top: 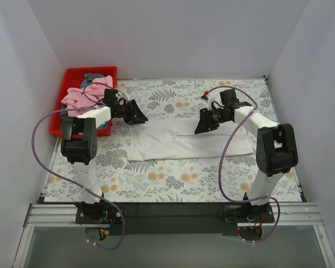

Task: Fold and stack the t-shirts
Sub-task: Fold the tshirt

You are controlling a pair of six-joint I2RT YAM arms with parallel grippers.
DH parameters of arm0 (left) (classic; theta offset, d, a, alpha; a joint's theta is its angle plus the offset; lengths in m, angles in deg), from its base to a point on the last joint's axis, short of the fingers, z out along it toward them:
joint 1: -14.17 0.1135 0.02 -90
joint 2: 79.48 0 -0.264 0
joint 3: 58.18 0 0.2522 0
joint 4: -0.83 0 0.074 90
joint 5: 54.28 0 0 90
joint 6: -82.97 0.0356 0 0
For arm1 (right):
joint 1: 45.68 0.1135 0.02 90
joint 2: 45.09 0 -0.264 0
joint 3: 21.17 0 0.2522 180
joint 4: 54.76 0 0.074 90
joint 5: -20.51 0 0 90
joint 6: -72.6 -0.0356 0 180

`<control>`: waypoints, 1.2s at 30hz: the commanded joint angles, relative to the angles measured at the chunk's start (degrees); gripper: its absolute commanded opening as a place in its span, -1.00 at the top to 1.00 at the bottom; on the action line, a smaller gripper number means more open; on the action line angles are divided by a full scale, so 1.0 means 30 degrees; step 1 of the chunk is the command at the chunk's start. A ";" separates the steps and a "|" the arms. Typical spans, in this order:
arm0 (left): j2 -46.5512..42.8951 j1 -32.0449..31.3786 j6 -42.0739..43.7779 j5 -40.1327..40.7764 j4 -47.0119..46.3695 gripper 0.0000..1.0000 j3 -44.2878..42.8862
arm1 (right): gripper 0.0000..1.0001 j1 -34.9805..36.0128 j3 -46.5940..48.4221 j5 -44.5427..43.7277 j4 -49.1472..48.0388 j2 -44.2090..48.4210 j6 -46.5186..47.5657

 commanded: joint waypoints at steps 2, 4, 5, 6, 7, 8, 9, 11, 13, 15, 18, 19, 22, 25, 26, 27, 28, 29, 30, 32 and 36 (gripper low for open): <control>-0.3231 0.0243 0.1463 0.0590 -0.0386 0.35 0.1001 | 0.27 -0.1171 0.0525 -0.5201 0.4432 0.1263 0.6549; -0.4401 0.0185 0.1844 0.0621 0.0166 0.31 0.1588 | 0.30 -0.1551 0.0321 -0.6842 0.4784 0.1381 0.8419; -0.4697 0.0097 0.2194 0.0591 0.0519 0.30 0.2083 | 0.30 -0.1640 0.0262 -0.8126 0.4786 0.1469 0.8982; -0.4845 0.0009 0.2459 0.0678 0.0870 0.30 0.2233 | 0.30 -0.1670 0.0232 -0.8806 0.4786 0.1441 0.9539; -0.4992 -0.0079 0.2694 0.0737 0.1454 0.30 0.2438 | 0.30 -0.1815 0.0348 -0.9306 0.4641 0.1412 1.0037; -0.5196 -0.0166 0.3189 0.0912 0.1721 0.31 0.2817 | 0.29 -0.1933 0.0523 -0.9862 0.4639 0.1034 1.0594; -0.5256 -0.0341 0.3397 0.0971 0.1897 0.30 0.3024 | 0.28 -0.1992 0.0728 -1.0099 0.4668 0.0799 1.0744; -0.5199 -0.0576 0.3866 0.1408 0.2629 0.30 0.3171 | 0.28 -0.2080 0.1195 -1.0509 0.4727 0.0127 1.1008; -0.4994 -0.0899 0.4160 0.1761 0.3126 0.29 0.3260 | 0.24 -0.2080 0.1519 -1.0745 0.4727 -0.0344 1.1244; -0.4673 -0.1017 0.4336 0.2231 0.3538 0.29 0.3289 | 0.22 -0.2080 0.1813 -1.1126 0.4698 -0.0814 1.1535; -0.4467 -0.1104 0.4745 0.2900 0.3948 0.28 0.3348 | 0.21 -0.2110 0.1931 -1.1711 0.4698 -0.0962 1.2119; -0.4379 -0.1105 0.4863 0.2963 0.4037 0.28 0.3406 | 0.19 -0.2168 0.1931 -1.1916 0.4669 -0.0991 1.2268; -0.4000 -0.1134 0.5098 0.3403 0.4212 0.28 0.3465 | 0.17 -0.2372 0.1814 -1.2356 0.4756 -0.1049 1.2794; -0.3472 -0.1134 0.5157 0.3958 0.4418 0.27 0.3407 | 0.17 -0.2548 0.1581 -1.2737 0.4815 -0.1195 1.3176; -0.3325 -0.1134 0.5215 0.4105 0.4419 0.28 0.3378 | 0.19 -0.2578 0.1579 -1.2883 0.4815 -0.1196 1.3264; -0.3207 -0.1134 0.5187 0.4310 0.4448 0.29 0.3377 | 0.21 -0.2607 0.1521 -1.3001 0.4786 -0.1254 1.3294; -0.3090 -0.1134 0.5215 0.4660 0.4477 0.30 0.3435 | 0.27 -0.2695 0.1492 -1.3089 0.4786 -0.1342 1.3352; -0.2799 -0.1134 0.5158 0.4895 0.4506 0.32 0.3378 | 0.29 -0.2783 0.1491 -1.3235 0.4786 -0.1488 1.3440; -0.2651 -0.1134 0.5215 0.5014 0.4565 0.33 0.3377 | 0.31 -0.2841 0.1491 -1.3352 0.4757 -0.1547 1.3470; -0.2358 -0.1134 0.5216 0.5392 0.4682 0.35 0.3348 | 0.44 -0.3104 0.1491 -1.3732 0.4640 -0.1868 1.3645; -0.1977 -0.1134 0.5333 0.5980 0.4975 0.38 0.3144 | 0.62 -0.3690 0.1638 -1.4145 0.4289 -0.2543 1.3646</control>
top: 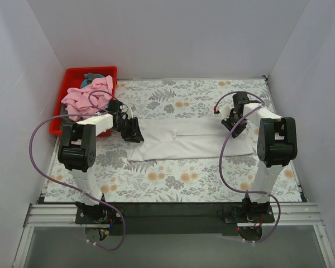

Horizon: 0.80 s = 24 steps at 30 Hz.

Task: Fold and stack the t-shirts
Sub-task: Fold the tshirt

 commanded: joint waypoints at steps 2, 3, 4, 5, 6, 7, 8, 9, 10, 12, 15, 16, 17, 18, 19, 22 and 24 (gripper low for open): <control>0.0385 -0.0034 0.0539 0.1902 0.0604 0.39 -0.0245 | 0.67 -0.0785 0.0502 -0.1346 -0.0193 -0.0781 0.0321; 0.0385 -0.0034 0.0568 0.1961 0.0633 0.39 -0.0245 | 0.67 -0.0844 0.0444 -0.1464 -0.0222 -0.0782 0.0349; 0.0414 -0.0034 0.0568 0.2049 0.0692 0.40 -0.0274 | 0.69 -0.0990 0.0385 -0.1552 -0.0251 -0.0782 0.0408; 0.0443 -0.0034 0.0597 0.2166 0.0721 0.40 -0.0303 | 0.70 -0.1078 0.0297 -0.1785 -0.0310 -0.0695 0.0408; 0.0502 -0.0034 0.0598 0.2283 0.0721 0.41 -0.0304 | 0.70 -0.1137 0.0209 -0.1845 -0.0368 -0.0665 0.0437; 0.0502 -0.0034 0.0627 0.2284 0.0721 0.42 -0.0304 | 0.70 -0.1283 0.0151 -0.1904 -0.0369 -0.0578 0.0380; 0.0531 -0.0034 0.0627 0.2284 0.0721 0.42 -0.0304 | 0.70 -0.1313 0.0150 -0.1875 -0.0340 -0.0461 0.0321; 0.0561 -0.0034 0.0627 0.2284 0.0721 0.43 -0.0362 | 0.70 -0.1343 0.0063 -0.1875 -0.0311 -0.0373 0.0262; 0.0648 -0.0034 0.0598 0.2255 0.0721 0.46 -0.0478 | 0.70 -0.1372 0.0004 -0.1904 -0.0281 -0.0227 0.0204; 0.0649 -0.0034 0.0597 0.2168 0.0721 0.48 -0.0567 | 0.68 -0.1372 0.0003 -0.1554 -0.0281 0.0154 0.0087; -0.0139 -0.0034 0.0861 0.1086 0.0518 0.47 -0.0802 | 0.53 -0.1372 0.0763 -0.0125 0.0593 0.0827 -0.0440; -0.0606 -0.0034 0.0919 0.0532 0.0255 0.46 -0.0773 | 0.46 -0.1343 0.1316 0.0289 0.0772 0.1003 -0.0557; -0.1510 -0.0034 0.1094 0.0323 0.0108 0.43 -0.0772 | 0.40 -0.1343 0.1583 0.1192 0.0919 0.1382 -0.0703; -0.2012 -0.0034 0.1212 0.0263 0.0019 0.42 -0.0801 | 0.34 -0.1372 0.1847 0.1636 0.1326 0.1589 -0.0705; -0.2394 -0.0063 0.1358 0.0234 0.0047 0.41 -0.0860 | 0.26 -0.1343 0.2197 0.1960 0.1562 0.1736 -0.0792; -0.3392 -0.0529 0.2119 0.0874 0.0979 0.39 -0.1328 | 0.24 -0.1285 0.4215 0.3425 0.2414 0.1302 -0.1113; -0.3452 -0.0998 0.2587 0.1373 0.1655 0.39 -0.1446 | 0.24 -0.1168 0.5097 0.3516 0.2705 0.0657 -0.1406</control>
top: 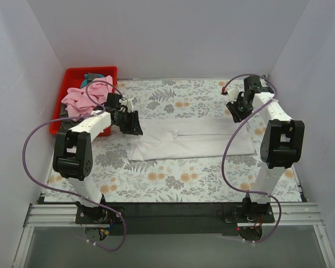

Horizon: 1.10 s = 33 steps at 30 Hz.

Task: Fold and stack the t-shirts
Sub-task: Fold the tshirt

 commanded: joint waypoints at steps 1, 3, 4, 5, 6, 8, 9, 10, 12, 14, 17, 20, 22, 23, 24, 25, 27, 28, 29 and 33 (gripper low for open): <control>-0.1508 -0.1058 0.1394 0.0872 0.1401 0.39 -0.0747 | 0.25 0.0275 0.2149 0.1578 0.0907 -0.0436 -0.0665; -0.1449 -0.2053 0.1600 0.1485 0.1932 0.41 -0.0659 | 0.26 0.0393 0.2968 0.1549 0.0967 -0.1085 -0.0694; -0.1420 -0.2434 0.1717 0.1808 0.2166 0.41 -0.0426 | 0.27 0.0538 0.3176 0.1490 0.0938 -0.1726 -0.0665; -0.1419 -0.3076 0.1747 0.1986 0.2227 0.41 -0.0279 | 0.28 0.0598 0.3381 0.1374 0.0996 -0.2022 -0.0694; -0.1332 -0.3343 0.1747 0.2336 0.2256 0.41 -0.0133 | 0.29 0.0627 0.3731 0.1286 0.0967 -0.2315 -0.0694; -0.0982 -0.3986 0.1542 0.2631 0.2285 0.41 0.0162 | 0.29 0.0745 0.3880 0.1081 0.0967 -0.2961 -0.0607; -0.0777 -0.4164 0.1484 0.3067 0.2431 0.41 0.0162 | 0.30 0.0861 0.3910 0.0906 0.0938 -0.3166 -0.0519; -0.0340 -0.4311 0.1455 0.3275 0.2461 0.41 0.0133 | 0.31 0.0862 0.3910 0.0730 0.0938 -0.3487 -0.0403; 0.0160 -0.4430 0.1337 0.3539 0.2636 0.41 -0.0042 | 0.32 0.0862 0.3823 0.0290 0.0908 -0.3781 -0.0343; 0.0919 -0.4430 0.1308 0.4328 0.2812 0.42 -0.0276 | 0.33 0.0862 0.3502 -0.0119 0.0879 -0.4192 -0.0169; 0.1976 -0.4313 0.1308 0.5385 0.3368 0.46 -0.0803 | 0.35 0.0862 0.2478 -0.0617 0.0558 -0.4281 0.0066; 0.3440 -0.3934 0.1600 0.6055 0.3487 0.47 -0.1564 | 0.35 0.0862 0.0901 -0.0970 0.0030 -0.3843 0.0243; 0.4728 -0.3611 0.2126 0.6497 0.3283 0.49 -0.2559 | 0.35 0.0862 0.0193 -0.0942 0.0000 -0.3231 0.0243; 0.5226 -0.3174 0.2389 0.6963 0.3253 0.51 -0.3056 | 0.35 0.0891 -0.0826 -0.0739 0.0058 -0.2907 0.0214; 0.6391 -0.2909 0.2595 0.7113 0.3195 0.54 -0.4569 | 0.36 0.0949 -0.1474 -0.0592 0.0030 -0.2469 0.0156; 0.7012 -0.2645 0.3119 0.7172 0.3136 0.55 -0.5512 | 0.37 0.1095 -0.2380 -0.0271 0.0000 -0.1159 0.0068; 0.8416 -0.1883 0.3649 0.7695 0.3223 0.56 -0.8116 | 0.37 0.1533 -0.5152 0.1045 0.0349 0.0515 -0.0282; 0.9729 -0.1678 0.4116 0.7439 0.3513 0.56 -1.1377 | 0.36 0.2290 -0.6042 0.1659 0.0613 0.2467 -0.0516; 1.0497 -0.1299 0.4149 0.6944 0.3835 0.56 -1.3034 | 0.35 0.2791 -0.6776 0.3174 0.0876 0.3473 -0.0635; 1.2583 -0.1207 0.3917 0.4221 0.5420 0.48 -2.0569 | 0.21 0.4347 -0.7842 0.6146 0.1640 0.7462 -0.1921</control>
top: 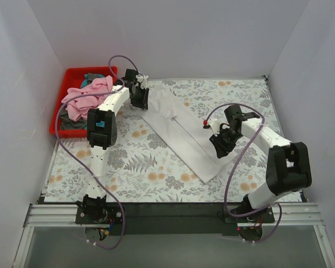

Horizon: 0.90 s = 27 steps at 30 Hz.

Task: Fold and stack the t-shirts
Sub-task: Fold the tshirt

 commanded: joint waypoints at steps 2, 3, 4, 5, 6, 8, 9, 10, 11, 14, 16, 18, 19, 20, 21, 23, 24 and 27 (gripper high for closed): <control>-0.0309 0.0228 -0.0061 -0.1178 0.0000 0.35 -0.3689 | 0.20 0.0742 0.1270 0.3446 0.0766 0.2530 -0.1437; -0.0982 0.0228 -0.0299 -0.1559 -0.0960 0.32 -0.3137 | 0.20 0.0713 0.1563 0.3213 0.0738 0.2384 -0.1410; -0.1627 0.0228 -0.0620 -0.2143 -0.1520 0.29 -0.2406 | 0.21 0.0713 0.2059 0.2718 0.0709 0.1802 -0.1293; -0.3054 0.0141 -0.1030 -0.2323 -0.2019 0.28 -0.0397 | 0.23 0.0742 0.2180 0.2510 0.0650 0.1448 -0.1089; -0.3678 0.0053 -0.1179 -0.2527 -0.2778 0.28 0.0493 | 0.26 0.0742 0.2356 0.2421 0.0679 0.1039 -0.1000; -0.5169 -0.0355 -0.1413 -0.2733 -0.3078 0.28 0.2803 | 0.28 0.0771 0.2707 0.2100 0.0476 -0.0279 -0.0853; -0.5526 -0.0474 -0.1531 -0.2734 -0.3079 0.28 0.3541 | 0.34 0.0800 0.2854 0.2069 0.0416 -0.1125 -0.0824; -0.5907 -0.0707 -0.1677 -0.2879 -0.3079 0.28 0.4158 | 0.35 0.0829 0.3088 0.2126 0.0299 -0.1539 -0.0852; -0.6491 -0.0768 -0.1881 -0.2968 -0.3166 0.28 0.5440 | 0.37 0.0888 0.3119 0.2040 -0.0079 -0.1804 -0.0911; -0.7081 -0.0798 -0.2498 -0.3232 -0.3371 0.28 0.6825 | 0.39 0.1326 0.3295 0.1659 -0.0608 -0.2568 -0.1058; -0.7404 -0.0827 -0.2616 -0.3204 -0.3547 0.28 0.7677 | 0.44 0.1765 0.2945 0.1396 -0.0872 -0.2745 -0.1291; -0.7551 -0.0826 -0.2616 -0.3116 -0.3635 0.29 0.8088 | 0.47 0.2320 0.1955 0.1161 -0.1312 -0.2803 -0.1380; -0.7580 -0.0827 -0.2616 -0.3028 -0.3664 0.29 0.8090 | 0.49 0.2527 0.1570 0.0957 -0.1458 -0.2774 -0.1467; -0.7523 -0.0827 -0.2645 -0.2882 -0.3694 0.29 0.8061 | 0.49 0.2732 0.1073 0.0810 -0.1750 -0.2716 -0.1526; -0.7348 -0.0827 -0.2645 -0.2794 -0.3549 0.29 0.7857 | 0.50 0.3169 0.0227 0.0721 -0.1898 -0.2599 -0.1643; -0.7113 -0.0827 -0.2529 -0.2647 -0.3315 0.28 0.7535 | 0.50 0.3988 -0.0715 0.0400 -0.2162 -0.2394 -0.1732; -0.6909 -0.0827 -0.2383 -0.2676 -0.3197 0.28 0.7388 | 0.50 0.4400 -0.1676 0.0195 -0.2250 -0.2219 -0.1819; -0.6118 -0.1236 -0.1534 -0.1832 -0.2467 0.28 0.6451 | 0.51 0.6478 -0.3347 -0.0510 -0.2572 -0.1780 -0.2316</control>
